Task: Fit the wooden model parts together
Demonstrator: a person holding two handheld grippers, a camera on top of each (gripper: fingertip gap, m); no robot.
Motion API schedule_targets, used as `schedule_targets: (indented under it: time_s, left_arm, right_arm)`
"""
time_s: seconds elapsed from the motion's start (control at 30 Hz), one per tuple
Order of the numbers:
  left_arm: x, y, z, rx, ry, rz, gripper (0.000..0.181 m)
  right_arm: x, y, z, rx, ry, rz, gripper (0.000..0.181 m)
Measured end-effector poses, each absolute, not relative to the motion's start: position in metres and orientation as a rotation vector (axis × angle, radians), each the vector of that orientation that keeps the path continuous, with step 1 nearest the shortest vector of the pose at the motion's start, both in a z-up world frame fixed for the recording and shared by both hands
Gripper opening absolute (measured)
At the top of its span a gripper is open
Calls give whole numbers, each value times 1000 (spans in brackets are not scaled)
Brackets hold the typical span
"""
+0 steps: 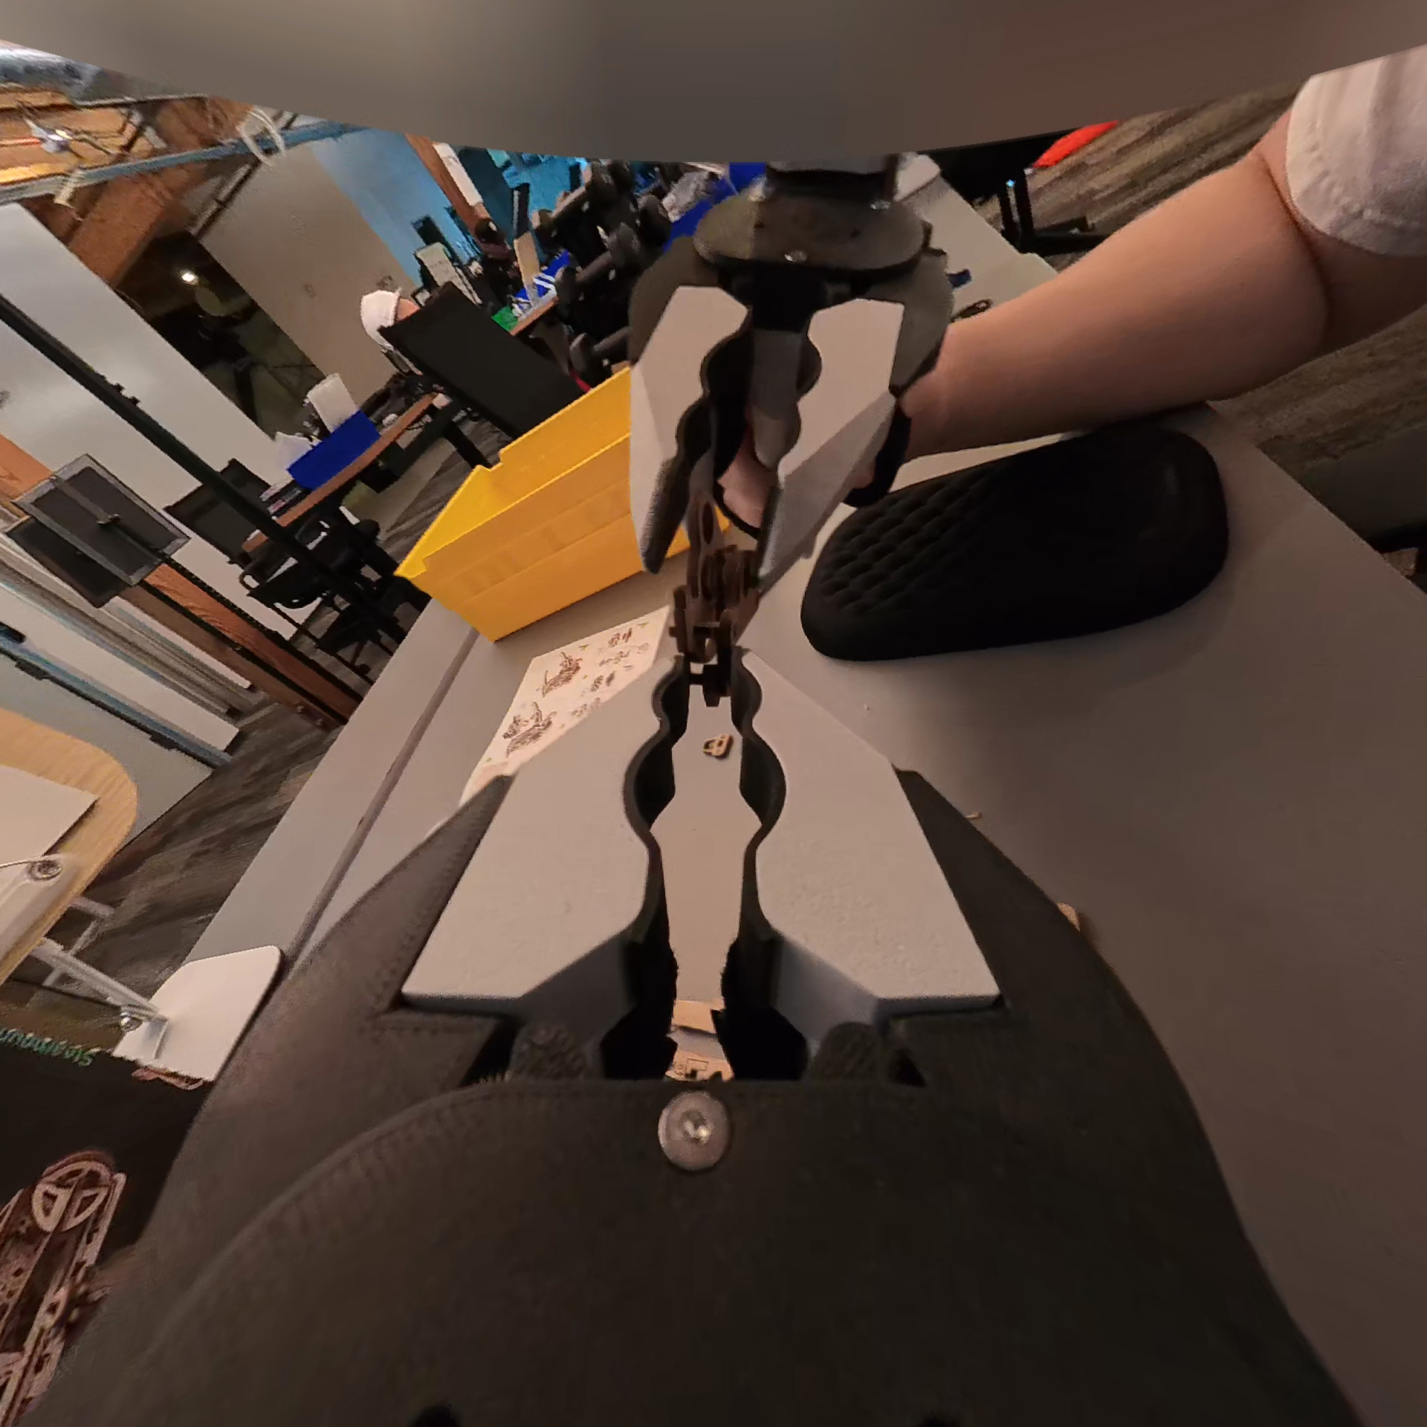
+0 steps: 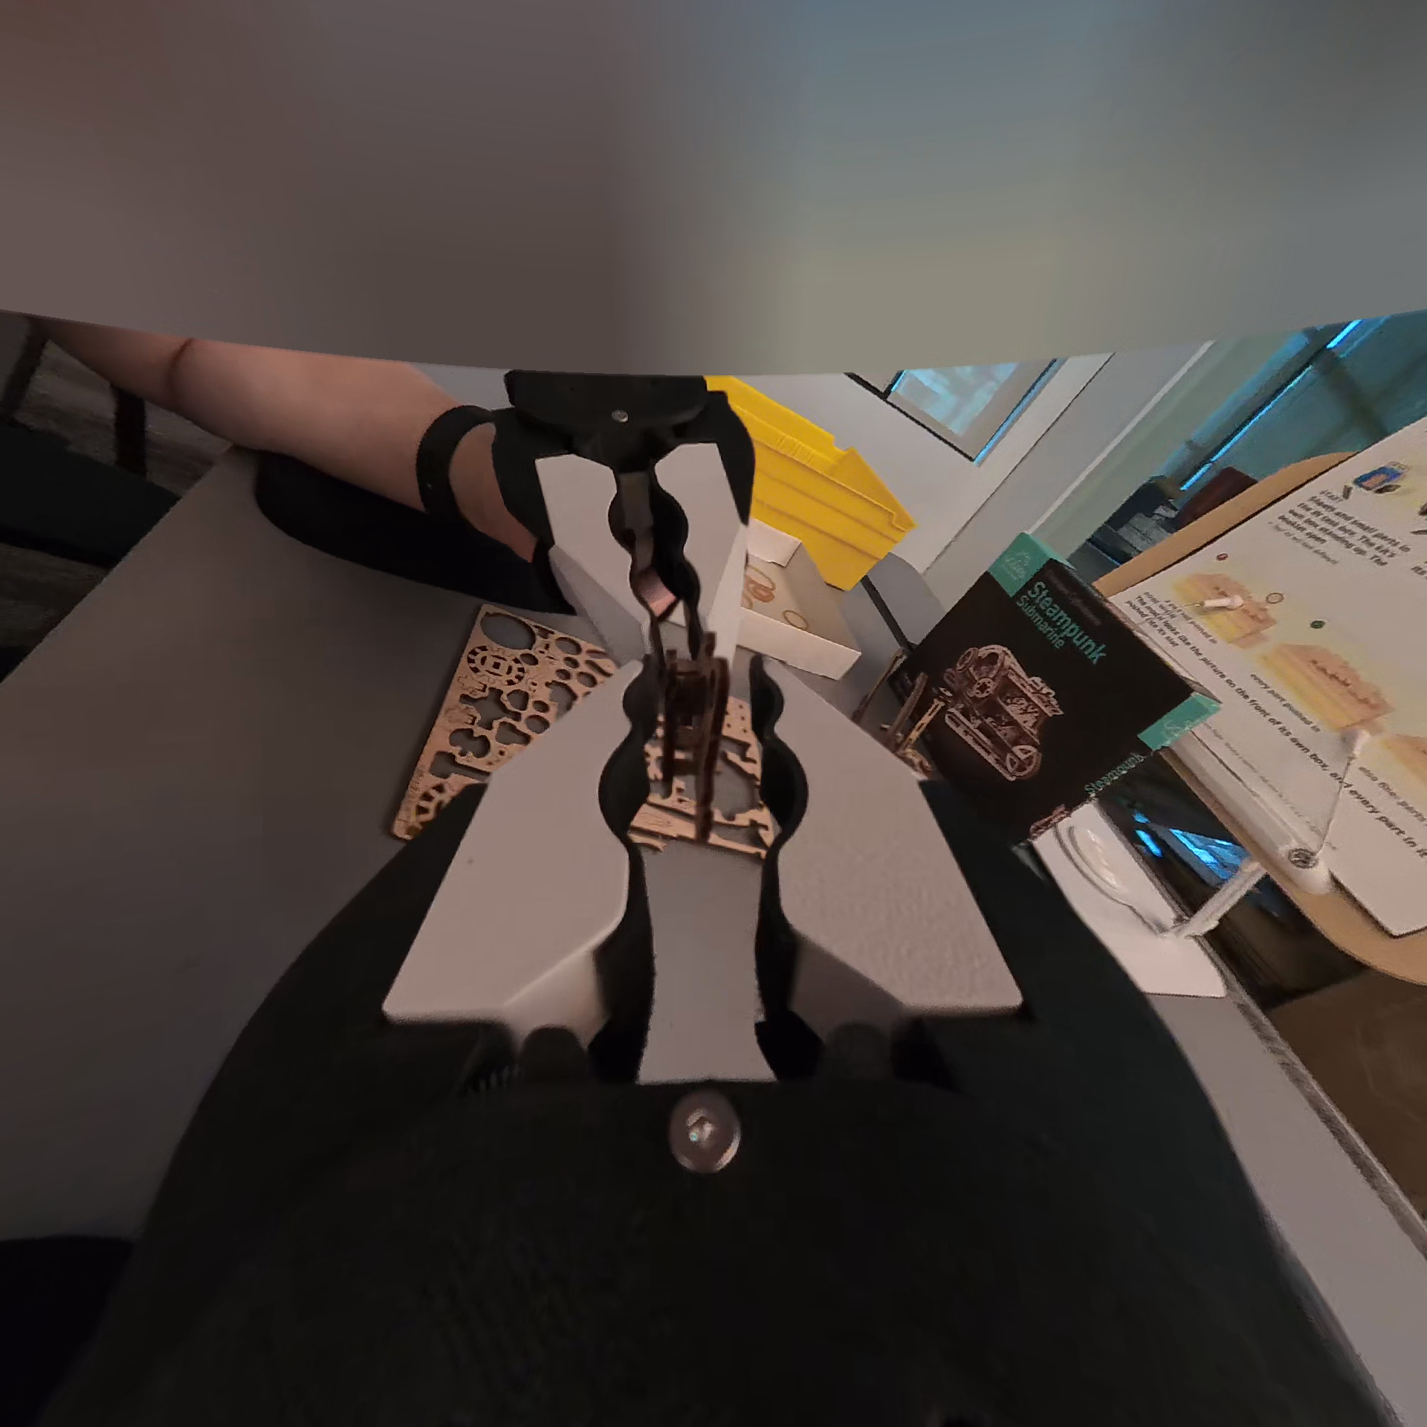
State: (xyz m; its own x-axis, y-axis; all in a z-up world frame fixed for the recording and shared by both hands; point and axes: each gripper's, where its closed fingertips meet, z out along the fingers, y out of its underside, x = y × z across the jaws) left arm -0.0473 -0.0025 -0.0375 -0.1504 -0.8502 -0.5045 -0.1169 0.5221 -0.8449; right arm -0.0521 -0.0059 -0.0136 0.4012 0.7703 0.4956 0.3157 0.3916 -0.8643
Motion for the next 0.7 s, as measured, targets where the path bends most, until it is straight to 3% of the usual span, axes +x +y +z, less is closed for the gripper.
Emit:
schedule_targets:
  time_s: [0.2,0.7]
  left_arm:
    - [-46,-10,-46,-844,1670,-815,8]
    - [-45,-9,-44,-956,1653,-948,9]
  right_arm:
    - [-56,-13,-28,-1259,-1247,535,10]
    - [-55,-8,-26,-1322,-1173,635,10]
